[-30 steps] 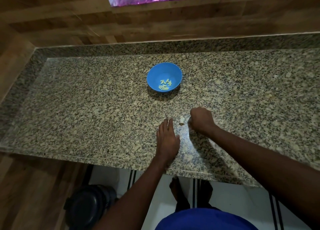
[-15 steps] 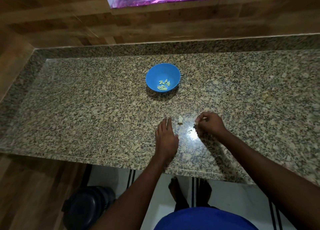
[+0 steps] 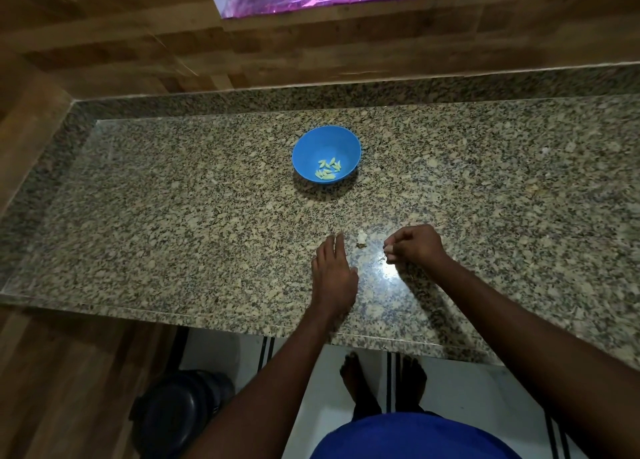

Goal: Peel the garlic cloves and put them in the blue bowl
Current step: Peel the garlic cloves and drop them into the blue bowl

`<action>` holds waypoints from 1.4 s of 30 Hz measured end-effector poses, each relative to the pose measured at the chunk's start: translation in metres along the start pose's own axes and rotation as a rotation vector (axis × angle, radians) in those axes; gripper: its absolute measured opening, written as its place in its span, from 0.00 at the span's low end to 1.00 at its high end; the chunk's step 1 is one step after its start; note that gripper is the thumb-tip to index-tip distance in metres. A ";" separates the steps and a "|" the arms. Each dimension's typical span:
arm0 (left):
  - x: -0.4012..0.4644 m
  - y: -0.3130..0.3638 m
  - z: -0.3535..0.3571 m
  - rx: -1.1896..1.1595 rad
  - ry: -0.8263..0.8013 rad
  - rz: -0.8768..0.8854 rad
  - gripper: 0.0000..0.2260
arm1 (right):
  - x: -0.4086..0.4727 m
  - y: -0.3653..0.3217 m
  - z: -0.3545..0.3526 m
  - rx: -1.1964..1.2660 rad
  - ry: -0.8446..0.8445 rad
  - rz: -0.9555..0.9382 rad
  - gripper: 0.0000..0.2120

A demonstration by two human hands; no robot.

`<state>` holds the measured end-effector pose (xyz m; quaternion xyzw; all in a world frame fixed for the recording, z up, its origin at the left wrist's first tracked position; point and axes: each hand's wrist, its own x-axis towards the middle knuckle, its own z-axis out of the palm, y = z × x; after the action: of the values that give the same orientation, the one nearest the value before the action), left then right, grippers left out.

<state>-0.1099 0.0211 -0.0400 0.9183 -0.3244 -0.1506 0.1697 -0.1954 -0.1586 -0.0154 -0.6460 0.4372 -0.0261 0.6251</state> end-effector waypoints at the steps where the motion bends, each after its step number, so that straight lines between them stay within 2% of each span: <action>1: 0.000 0.000 0.000 0.003 0.001 -0.001 0.33 | 0.001 -0.001 0.000 -0.013 -0.004 0.005 0.03; 7: 0.000 -0.001 0.000 0.014 -0.003 0.001 0.33 | 0.007 -0.016 0.001 -0.471 0.009 -0.064 0.06; 15: 0.001 -0.002 0.003 0.057 0.012 0.007 0.33 | 0.012 -0.014 -0.008 -0.301 -0.058 0.033 0.06; 18: 0.000 -0.003 0.004 0.056 0.008 0.018 0.32 | 0.013 -0.018 -0.005 -0.530 -0.078 -0.078 0.07; 21: 0.000 -0.004 0.003 0.036 -0.002 0.019 0.32 | 0.016 -0.022 0.000 -0.621 -0.107 -0.124 0.05; 23: 0.000 -0.004 0.003 0.035 -0.002 0.019 0.32 | 0.020 -0.024 0.004 -0.702 -0.079 -0.163 0.02; 31: -0.001 -0.005 0.002 0.053 -0.017 0.029 0.30 | -0.005 -0.026 0.027 -1.064 0.043 -0.349 0.07; 33: -0.002 -0.003 0.000 0.038 -0.032 0.021 0.30 | 0.000 -0.023 0.021 -0.955 0.040 -0.322 0.04; 36: 0.000 -0.005 -0.002 -0.018 -0.035 0.017 0.29 | 0.000 -0.018 0.005 -0.610 -0.008 -0.216 0.07; 38: 0.000 -0.006 -0.003 -0.094 0.026 0.033 0.27 | -0.009 -0.013 0.000 -0.347 -0.020 -0.124 0.06; 40: -0.002 0.001 -0.008 -0.215 0.133 0.049 0.19 | -0.020 -0.010 -0.004 -0.057 -0.043 -0.051 0.03; 42: -0.006 0.015 -0.016 -0.476 0.111 -0.009 0.10 | -0.028 -0.008 -0.007 0.087 -0.068 -0.011 0.02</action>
<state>-0.1159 0.0173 -0.0191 0.8607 -0.2658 -0.1727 0.3985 -0.2123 -0.1490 0.0071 -0.6211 0.4106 -0.0268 0.6671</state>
